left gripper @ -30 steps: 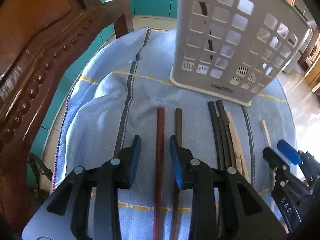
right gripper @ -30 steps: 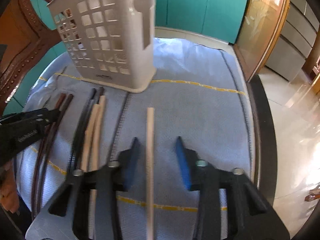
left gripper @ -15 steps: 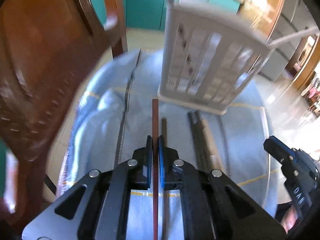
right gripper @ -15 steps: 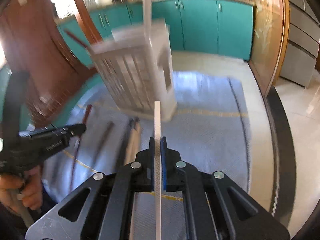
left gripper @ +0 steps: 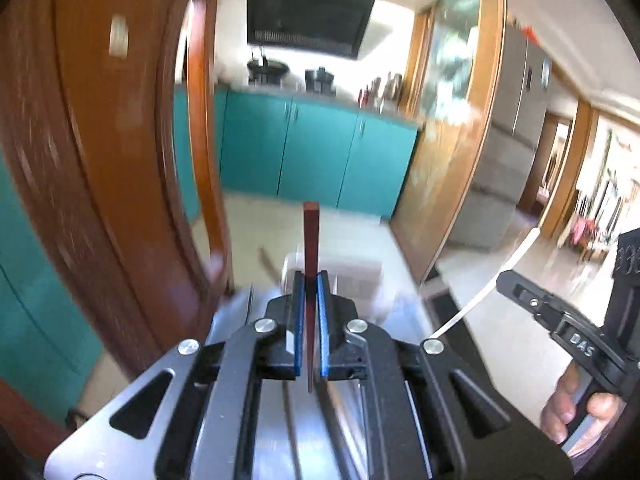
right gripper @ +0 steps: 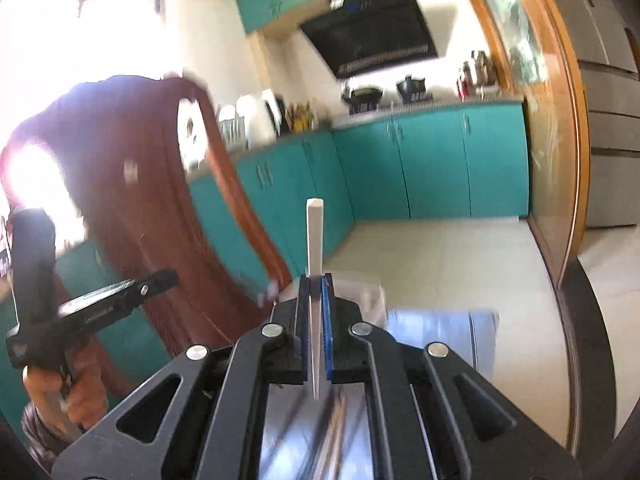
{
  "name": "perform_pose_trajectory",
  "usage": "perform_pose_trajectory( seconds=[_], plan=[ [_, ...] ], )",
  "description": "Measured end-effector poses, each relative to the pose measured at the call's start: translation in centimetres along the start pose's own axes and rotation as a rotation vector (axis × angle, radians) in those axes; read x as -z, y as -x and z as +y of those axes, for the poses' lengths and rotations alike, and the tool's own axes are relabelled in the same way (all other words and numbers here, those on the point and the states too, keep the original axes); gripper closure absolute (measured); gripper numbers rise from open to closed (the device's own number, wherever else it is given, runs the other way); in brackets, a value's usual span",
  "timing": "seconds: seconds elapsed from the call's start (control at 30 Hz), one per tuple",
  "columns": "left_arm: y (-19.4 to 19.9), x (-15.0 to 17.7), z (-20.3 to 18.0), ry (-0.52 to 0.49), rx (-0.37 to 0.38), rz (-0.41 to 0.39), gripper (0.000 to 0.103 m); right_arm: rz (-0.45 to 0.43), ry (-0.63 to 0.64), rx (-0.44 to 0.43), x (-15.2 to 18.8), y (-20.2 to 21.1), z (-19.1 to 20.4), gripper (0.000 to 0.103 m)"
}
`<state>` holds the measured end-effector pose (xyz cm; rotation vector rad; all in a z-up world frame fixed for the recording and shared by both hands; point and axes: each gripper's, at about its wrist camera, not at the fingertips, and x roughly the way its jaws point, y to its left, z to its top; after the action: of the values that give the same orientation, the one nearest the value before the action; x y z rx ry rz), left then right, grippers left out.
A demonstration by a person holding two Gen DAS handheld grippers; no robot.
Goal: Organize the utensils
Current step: 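Lift both held chopsticks and lower them upright into the white caddy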
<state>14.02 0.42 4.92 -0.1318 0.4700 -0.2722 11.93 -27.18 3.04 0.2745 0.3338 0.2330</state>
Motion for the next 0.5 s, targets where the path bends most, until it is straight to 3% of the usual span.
perform_pose_trajectory(
  seconds=[0.1, 0.2, 0.33, 0.5],
  plan=[
    [0.8, -3.4, 0.1, 0.049, 0.017, -0.121, 0.096, -0.098, -0.037, 0.024, -3.2, -0.9, -0.6, 0.097],
    [-0.6, -4.9, 1.0, 0.117, 0.005, -0.184, 0.096, -0.154, -0.112, 0.064, -4.6, -2.6, -1.9, 0.097],
    [-4.5, -4.6, 2.3, 0.163, -0.058, -0.168, 0.096, -0.182, -0.124, 0.129, -4.3, -5.0, -2.9, 0.097],
    [-8.8, -3.2, 3.2, 0.177, -0.085, -0.083, 0.096, -0.103, -0.079, 0.142, -1.8, -8.0, -3.0, 0.097]
  ],
)
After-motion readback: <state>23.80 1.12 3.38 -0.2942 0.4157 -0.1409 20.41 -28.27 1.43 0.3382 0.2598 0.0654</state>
